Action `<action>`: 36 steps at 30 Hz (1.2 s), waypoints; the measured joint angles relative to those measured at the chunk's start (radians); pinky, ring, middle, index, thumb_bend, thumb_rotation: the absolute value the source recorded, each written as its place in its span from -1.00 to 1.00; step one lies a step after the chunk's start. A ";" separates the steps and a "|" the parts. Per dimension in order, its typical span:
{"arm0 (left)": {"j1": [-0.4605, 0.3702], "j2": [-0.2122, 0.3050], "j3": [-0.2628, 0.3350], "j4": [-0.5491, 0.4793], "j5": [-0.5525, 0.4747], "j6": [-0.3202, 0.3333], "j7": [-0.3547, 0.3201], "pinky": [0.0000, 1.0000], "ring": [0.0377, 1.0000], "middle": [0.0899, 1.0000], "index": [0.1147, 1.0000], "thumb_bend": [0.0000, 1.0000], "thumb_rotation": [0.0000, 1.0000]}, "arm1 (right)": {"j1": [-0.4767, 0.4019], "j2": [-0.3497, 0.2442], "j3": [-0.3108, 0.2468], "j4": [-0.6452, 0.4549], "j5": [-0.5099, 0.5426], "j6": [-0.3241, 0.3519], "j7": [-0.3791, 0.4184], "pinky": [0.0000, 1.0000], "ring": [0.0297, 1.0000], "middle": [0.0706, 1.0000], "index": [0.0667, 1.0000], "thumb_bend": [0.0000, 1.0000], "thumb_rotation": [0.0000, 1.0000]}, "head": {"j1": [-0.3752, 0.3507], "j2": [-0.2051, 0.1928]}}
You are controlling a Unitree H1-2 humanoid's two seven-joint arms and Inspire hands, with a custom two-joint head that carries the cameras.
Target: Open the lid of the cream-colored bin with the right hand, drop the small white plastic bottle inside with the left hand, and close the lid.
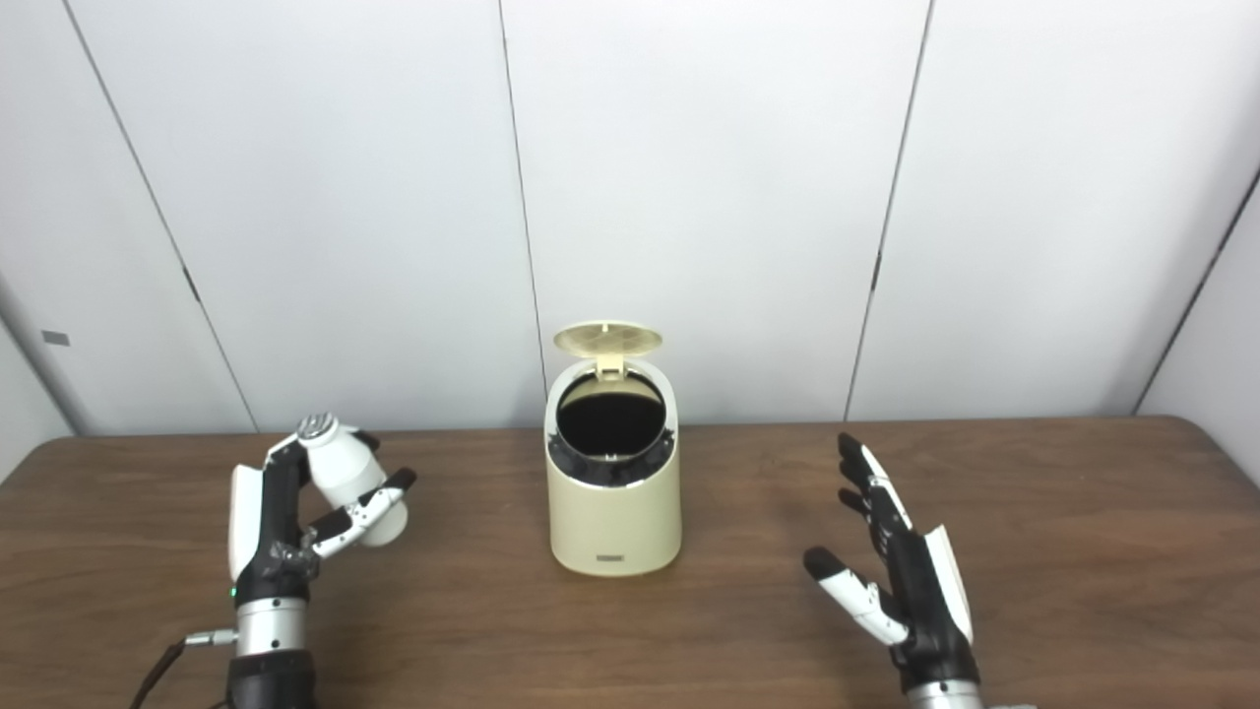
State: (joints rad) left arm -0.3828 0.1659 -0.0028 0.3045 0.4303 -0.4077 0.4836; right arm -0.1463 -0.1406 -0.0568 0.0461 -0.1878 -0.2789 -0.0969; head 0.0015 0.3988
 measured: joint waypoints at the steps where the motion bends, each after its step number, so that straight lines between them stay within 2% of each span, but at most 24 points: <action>1: -0.002 -0.001 -0.001 -0.038 0.001 -0.004 -0.007 -0.34 -0.19 -0.10 -0.17 0.01 -1.00 | -0.002 0.000 0.000 0.004 -0.001 -0.001 -0.002 0.72 0.83 0.86 0.84 0.85 0.65 | -0.003 -0.003; 9: -0.001 -0.034 -0.019 -0.202 0.035 -0.024 -0.035 -0.26 -0.12 -0.13 -0.19 0.01 -1.00 | -0.007 0.000 0.001 0.015 -0.017 -0.006 -0.012 0.70 0.82 0.86 0.83 0.80 0.66 | -0.003 -0.006; 15: -0.007 -0.010 -0.113 -0.270 0.125 -0.038 0.001 -0.23 -0.12 -0.12 -0.20 0.01 -1.00 | -0.010 0.001 0.001 0.018 -0.019 -0.007 -0.021 0.70 0.83 0.85 0.84 0.84 0.63 | -0.009 -0.014; 22: -0.036 0.041 -0.253 -0.282 0.235 -0.041 0.116 -0.27 -0.11 -0.12 -0.21 0.01 -1.00 | -0.015 0.004 0.001 0.026 -0.033 -0.024 -0.030 0.64 0.79 0.84 0.83 0.83 0.66 | -0.015 -0.018; 29: -0.093 0.050 -0.410 -0.275 0.304 -0.045 0.232 -0.27 -0.10 -0.16 -0.17 0.01 -1.00 | -0.018 0.010 0.002 0.030 -0.039 -0.029 -0.034 0.66 0.80 0.85 0.83 0.88 0.65 | -0.026 -0.021; 36: -0.192 0.077 -0.563 -0.080 0.377 -0.052 0.419 -0.25 -0.07 -0.18 -0.14 0.00 -1.00 | -0.020 0.013 0.001 0.034 -0.044 -0.029 -0.044 0.68 0.80 0.85 0.82 0.90 0.67 | -0.038 -0.026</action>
State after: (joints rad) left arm -0.5749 0.2428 -0.5655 0.2246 0.8071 -0.4594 0.9026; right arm -0.1665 -0.1278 -0.0558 0.0801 -0.2318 -0.3077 -0.1407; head -0.0368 0.3728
